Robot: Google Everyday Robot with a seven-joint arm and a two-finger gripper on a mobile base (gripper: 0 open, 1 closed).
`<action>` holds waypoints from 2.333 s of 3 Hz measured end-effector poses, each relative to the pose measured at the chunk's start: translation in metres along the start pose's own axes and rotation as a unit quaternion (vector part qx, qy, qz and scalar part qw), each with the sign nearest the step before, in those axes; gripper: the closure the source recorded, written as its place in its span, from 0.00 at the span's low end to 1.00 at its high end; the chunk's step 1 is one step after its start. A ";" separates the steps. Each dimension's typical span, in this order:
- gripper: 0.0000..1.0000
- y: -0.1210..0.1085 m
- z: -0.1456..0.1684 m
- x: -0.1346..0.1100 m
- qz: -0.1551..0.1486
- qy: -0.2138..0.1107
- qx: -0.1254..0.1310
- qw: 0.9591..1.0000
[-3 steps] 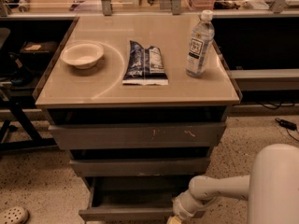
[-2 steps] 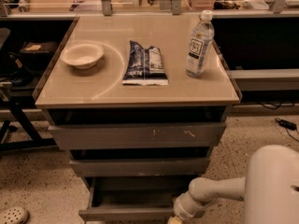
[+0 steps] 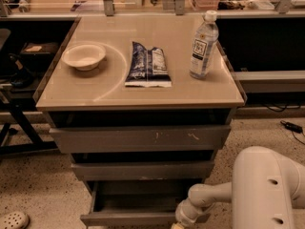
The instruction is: Open bottom drawer
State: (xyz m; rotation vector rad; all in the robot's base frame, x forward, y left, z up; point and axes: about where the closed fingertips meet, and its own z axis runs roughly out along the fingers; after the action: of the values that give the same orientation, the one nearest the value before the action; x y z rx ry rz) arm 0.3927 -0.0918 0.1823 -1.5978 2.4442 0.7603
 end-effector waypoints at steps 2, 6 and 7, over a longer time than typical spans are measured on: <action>0.00 -0.004 0.009 0.004 0.001 0.008 -0.009 1.000; 0.00 0.004 0.010 0.022 0.025 0.022 -0.027 0.999; 0.00 0.016 0.017 0.042 0.043 0.037 -0.048 0.997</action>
Offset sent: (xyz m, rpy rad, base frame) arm 0.0066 -0.0035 -0.0362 -0.0229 0.0594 0.0315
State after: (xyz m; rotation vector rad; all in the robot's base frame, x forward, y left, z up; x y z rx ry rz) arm 0.3575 -0.1132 0.1575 -1.5891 2.5799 0.8585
